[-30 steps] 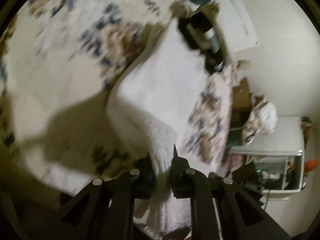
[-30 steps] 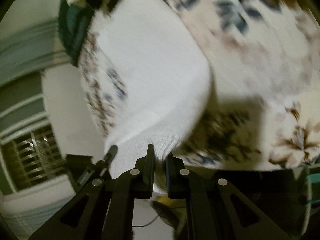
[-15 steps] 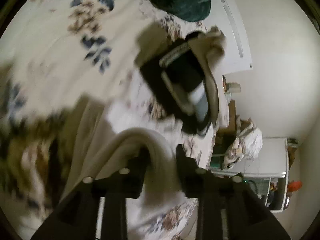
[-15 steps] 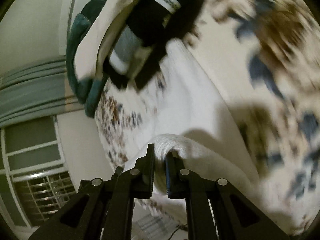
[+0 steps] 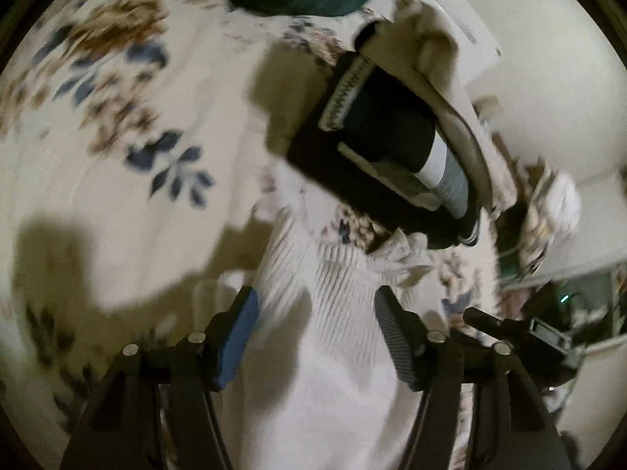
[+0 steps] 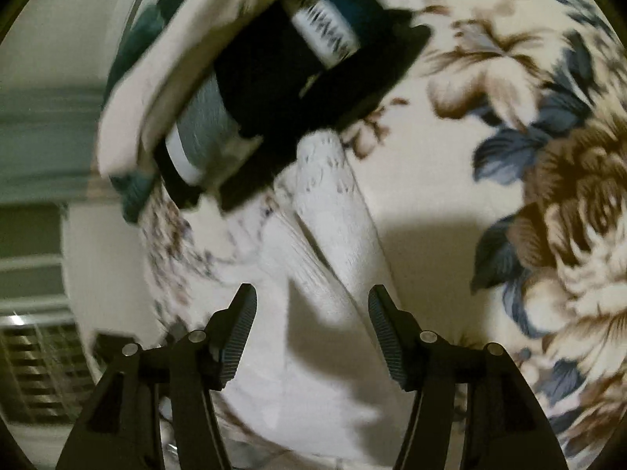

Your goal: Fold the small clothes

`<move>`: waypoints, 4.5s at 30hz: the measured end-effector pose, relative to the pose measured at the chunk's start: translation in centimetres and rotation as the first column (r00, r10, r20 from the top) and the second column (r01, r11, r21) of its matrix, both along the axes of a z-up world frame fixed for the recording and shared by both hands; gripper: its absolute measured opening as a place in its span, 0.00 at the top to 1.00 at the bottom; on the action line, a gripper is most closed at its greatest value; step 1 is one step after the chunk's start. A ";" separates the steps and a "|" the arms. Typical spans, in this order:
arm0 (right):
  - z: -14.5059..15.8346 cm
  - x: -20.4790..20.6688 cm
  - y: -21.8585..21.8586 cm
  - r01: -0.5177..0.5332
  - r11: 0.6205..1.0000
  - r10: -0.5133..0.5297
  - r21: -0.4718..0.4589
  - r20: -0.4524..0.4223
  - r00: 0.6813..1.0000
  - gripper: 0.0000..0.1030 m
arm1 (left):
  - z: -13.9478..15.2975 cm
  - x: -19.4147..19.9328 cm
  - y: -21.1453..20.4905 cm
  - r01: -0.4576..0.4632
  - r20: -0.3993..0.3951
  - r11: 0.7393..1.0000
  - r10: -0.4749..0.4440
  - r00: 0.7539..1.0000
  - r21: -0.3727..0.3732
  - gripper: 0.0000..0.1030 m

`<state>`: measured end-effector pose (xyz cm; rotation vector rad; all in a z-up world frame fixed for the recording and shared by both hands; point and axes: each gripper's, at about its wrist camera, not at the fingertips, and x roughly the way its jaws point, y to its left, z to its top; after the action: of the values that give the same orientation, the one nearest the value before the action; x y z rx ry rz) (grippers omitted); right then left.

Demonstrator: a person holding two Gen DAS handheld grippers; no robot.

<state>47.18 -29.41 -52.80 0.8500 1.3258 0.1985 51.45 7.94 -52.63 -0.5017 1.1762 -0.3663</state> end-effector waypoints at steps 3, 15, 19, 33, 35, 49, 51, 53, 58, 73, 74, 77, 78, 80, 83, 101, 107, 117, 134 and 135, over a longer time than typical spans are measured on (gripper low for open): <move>-0.8 1.3 2.4 -0.104 0.990 0.105 -0.094 0.001 0.994 0.59 | -1.0 1.6 -1.0 0.037 -0.004 0.998 -0.037 0.999 0.043 0.94; 0.3 3.3 -0.6 0.031 0.979 -0.024 -0.202 0.037 0.999 0.93 | -2.1 5.6 1.7 -0.036 -0.013 0.999 0.036 0.999 0.021 0.94; -1.8 5.0 0.0 -0.058 0.965 0.044 -0.254 -0.063 0.997 0.85 | -2.6 5.1 2.3 -0.038 -0.077 0.998 0.034 0.996 -0.053 0.82; 0.0 5.2 0.4 -0.006 0.977 0.018 -0.215 0.057 0.998 0.92 | -1.2 3.4 1.2 -0.011 0.021 0.999 0.012 1.000 -0.035 0.94; 1.1 5.2 0.2 0.038 0.972 -0.016 -0.232 0.096 0.995 0.92 | -2.1 4.4 2.9 -0.046 -0.005 0.997 0.045 0.999 -0.068 0.94; 0.1 -0.9 -1.6 -0.036 0.995 0.031 -0.097 -0.044 0.999 0.48 | 0.1 -2.9 4.3 -0.036 -0.078 0.980 0.021 0.997 -0.195 0.50; -1.2 -3.5 -1.4 -0.047 0.998 0.044 -0.046 -0.075 0.996 0.48 | -0.4 -4.7 3.0 -0.007 -0.067 0.988 -0.004 0.998 -0.156 0.52; -2.7 -5.0 -0.6 -0.062 0.998 0.062 0.001 -0.093 0.994 0.48 | -1.5 -5.6 1.8 0.012 -0.063 0.995 -0.018 0.998 -0.096 0.85; -5.3 -6.7 1.0 -0.027 0.999 0.031 0.042 -0.108 0.994 0.89 | -1.0 -6.3 3.5 -0.061 -0.033 0.995 0.058 0.998 -0.075 0.95; -6.4 -4.1 -1.5 -0.022 0.992 0.036 0.125 -0.112 0.993 0.14 | -7.0 -4.5 7.6 -0.212 -0.198 0.901 0.145 0.970 -0.380 0.30; -7.8 -3.5 -1.0 -0.037 0.985 0.060 0.171 -0.134 0.989 0.14 | -8.0 -4.2 7.3 -0.211 -0.219 0.894 0.131 0.967 -0.395 0.30; -10.6 -2.7 0.0 -0.078 0.962 0.122 0.261 -0.157 0.980 0.14 | -10.0 -3.2 5.8 -0.181 -0.243 0.885 0.080 0.967 -0.430 0.30; -11.5 -2.4 0.8 -0.096 0.953 0.146 0.287 -0.156 0.977 0.13 | -10.1 -3.0 5.3 -0.167 -0.239 0.883 0.065 0.969 -0.438 0.30; -12.3 -2.0 1.9 -0.074 0.948 0.127 0.309 -0.154 0.980 0.08 | -10.4 -2.6 4.6 -0.152 -0.239 0.887 0.049 0.970 -0.435 0.29; -13.1 -1.1 3.7 -0.094 0.928 0.156 0.361 -0.146 0.977 0.08 | -10.5 -2.1 4.2 -0.155 -0.240 0.880 0.048 0.969 -0.449 0.29; -4.4 -3.0 7.2 -0.071 0.973 0.085 0.218 -0.055 0.995 0.65 | 1.3 -4.8 3.8 -0.032 -0.033 0.935 0.022 0.999 -0.353 0.70; 6.3 -3.7 4.5 -0.074 0.977 0.062 0.199 0.066 0.996 0.66 | 10.6 -2.3 1.9 0.017 0.073 0.936 0.010 0.997 -0.352 0.70; 22.7 5.9 -1.5 -0.017 0.989 -0.020 0.149 0.244 0.970 0.66 | 22.1 11.0 -3.2 0.098 0.199 0.935 -0.031 0.980 -0.341 0.69; 10.9 25.7 -1.9 -0.062 0.997 0.064 -0.037 0.034 0.997 0.55 | 12.3 21.8 -7.5 0.066 0.134 0.997 -0.071 0.988 0.047 0.63; 11.1 25.8 -1.6 -0.081 0.994 0.083 -0.069 0.033 0.996 0.47 | 12.6 21.6 -7.7 0.062 0.134 0.995 -0.072 0.988 0.080 0.60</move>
<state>72.93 -31.06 -41.66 0.7327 1.3278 0.2310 73.01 0.24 -40.05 -0.3659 1.0718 -0.4063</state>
